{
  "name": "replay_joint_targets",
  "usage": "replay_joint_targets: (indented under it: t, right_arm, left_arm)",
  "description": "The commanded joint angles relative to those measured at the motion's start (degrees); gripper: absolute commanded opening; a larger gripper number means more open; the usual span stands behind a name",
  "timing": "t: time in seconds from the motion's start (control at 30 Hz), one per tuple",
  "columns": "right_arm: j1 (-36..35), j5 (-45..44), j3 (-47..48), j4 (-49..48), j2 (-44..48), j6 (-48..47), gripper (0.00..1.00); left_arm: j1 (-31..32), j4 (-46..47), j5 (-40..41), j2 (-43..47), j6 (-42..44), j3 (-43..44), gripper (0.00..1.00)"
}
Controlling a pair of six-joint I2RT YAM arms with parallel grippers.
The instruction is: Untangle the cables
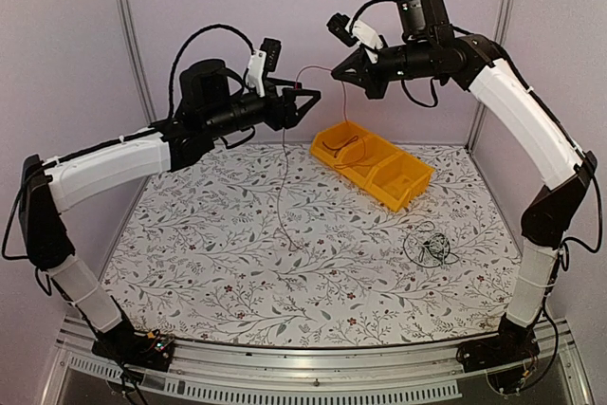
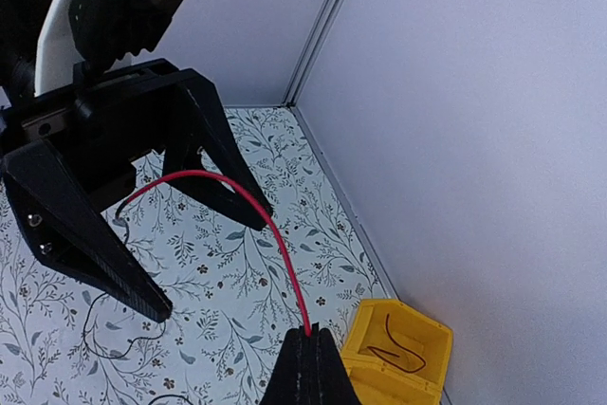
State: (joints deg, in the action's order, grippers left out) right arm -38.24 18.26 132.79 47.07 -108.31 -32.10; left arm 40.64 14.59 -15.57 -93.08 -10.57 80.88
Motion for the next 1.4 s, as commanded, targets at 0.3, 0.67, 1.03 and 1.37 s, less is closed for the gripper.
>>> replay_joint_targets:
  t: [0.3, 0.67, 1.03, 1.37]
  right_arm:
    - [-0.2, -7.3, -1.2, -6.1, -1.9, 4.1, 0.00]
    - [3.3, -19.9, -1.6, -27.9, -5.2, -1.3, 0.00]
    - [9.0, -23.3, 5.1, -43.6, -13.8, -5.0, 0.00]
    - [13.3, -24.2, 13.9, -59.1, -22.5, -2.7, 0.00]
  left_arm:
    - [0.9, 2.0, 10.0, -0.8, 0.6, 2.2, 0.59]
    - [0.4, -0.3, 10.5, 13.6, 2.1, -10.1, 0.88]
    - [0.8, -3.6, 12.1, 20.8, -3.5, -18.2, 0.84]
    - [1.7, -6.1, 12.5, 22.7, -4.9, -19.4, 0.82]
